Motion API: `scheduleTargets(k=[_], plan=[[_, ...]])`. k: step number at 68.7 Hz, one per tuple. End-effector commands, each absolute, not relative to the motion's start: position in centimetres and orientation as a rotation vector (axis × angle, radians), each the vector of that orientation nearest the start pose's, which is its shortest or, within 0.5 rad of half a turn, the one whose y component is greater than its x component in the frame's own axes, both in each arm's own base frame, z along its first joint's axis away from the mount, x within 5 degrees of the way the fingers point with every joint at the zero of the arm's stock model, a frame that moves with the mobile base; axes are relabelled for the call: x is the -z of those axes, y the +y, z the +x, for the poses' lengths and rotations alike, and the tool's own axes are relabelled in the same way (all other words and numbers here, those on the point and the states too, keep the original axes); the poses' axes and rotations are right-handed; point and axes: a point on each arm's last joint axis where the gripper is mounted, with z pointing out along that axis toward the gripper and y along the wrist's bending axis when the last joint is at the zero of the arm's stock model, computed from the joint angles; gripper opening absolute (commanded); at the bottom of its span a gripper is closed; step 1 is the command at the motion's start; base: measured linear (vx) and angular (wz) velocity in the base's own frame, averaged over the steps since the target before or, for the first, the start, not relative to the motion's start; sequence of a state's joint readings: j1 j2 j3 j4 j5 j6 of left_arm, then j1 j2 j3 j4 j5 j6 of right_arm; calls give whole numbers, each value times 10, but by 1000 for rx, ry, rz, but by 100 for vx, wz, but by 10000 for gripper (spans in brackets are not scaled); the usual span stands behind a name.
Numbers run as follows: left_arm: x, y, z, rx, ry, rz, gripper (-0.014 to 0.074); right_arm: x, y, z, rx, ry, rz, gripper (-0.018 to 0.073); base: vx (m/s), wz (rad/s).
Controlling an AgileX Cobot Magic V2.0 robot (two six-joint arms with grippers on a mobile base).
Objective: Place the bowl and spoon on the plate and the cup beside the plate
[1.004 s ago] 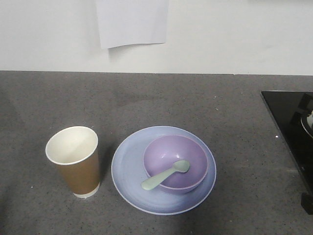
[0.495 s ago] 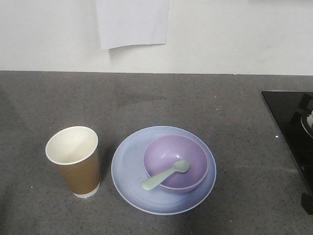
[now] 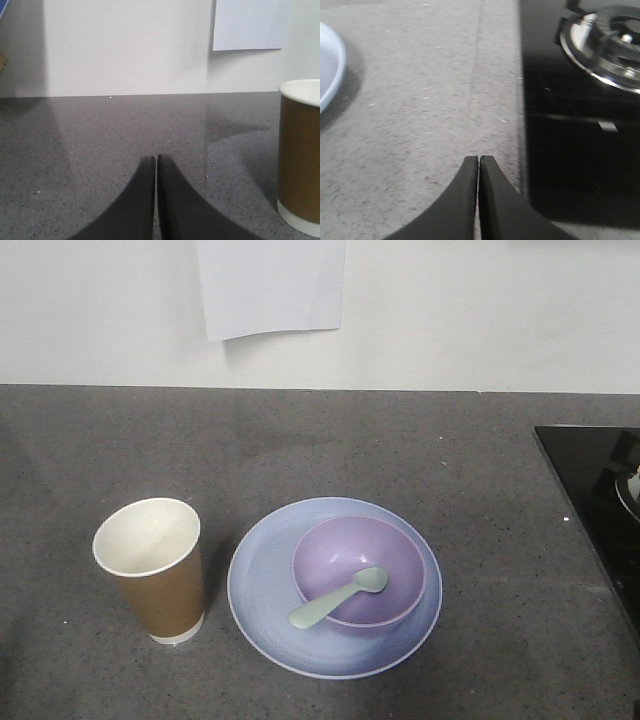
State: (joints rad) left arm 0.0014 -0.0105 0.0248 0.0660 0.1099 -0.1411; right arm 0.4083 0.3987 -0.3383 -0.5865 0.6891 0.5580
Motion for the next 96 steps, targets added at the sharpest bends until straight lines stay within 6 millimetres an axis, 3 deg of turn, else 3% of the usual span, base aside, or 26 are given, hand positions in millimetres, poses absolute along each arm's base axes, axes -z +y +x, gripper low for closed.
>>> scheduleTargets(k=[1, 6, 14, 21, 35, 96], plan=[[-191, 0, 58, 64, 1569, -70, -7, -254, 7, 82, 49, 1922, -257, -5, 0, 0], [-191, 0, 58, 64, 1569, -70, -7, -243, 9, 79, -9, 1859, -226, -5, 0, 0], [-191, 0, 58, 64, 1569, -70, -7, -221, 5, 73, -129, 1855, -4, -5, 0, 0], [-191, 0, 58, 64, 1569, -70, -7, -207, 4, 67, -158, 1723, 50, -5, 0, 0], [-191, 0, 58, 64, 1569, -70, -7, -205, 2, 57, -109, 1446, 39, -5, 0, 0], [-191, 0, 58, 64, 1569, -69, -7, -207, 2, 56, 96, 1416, -137, -5, 0, 0]])
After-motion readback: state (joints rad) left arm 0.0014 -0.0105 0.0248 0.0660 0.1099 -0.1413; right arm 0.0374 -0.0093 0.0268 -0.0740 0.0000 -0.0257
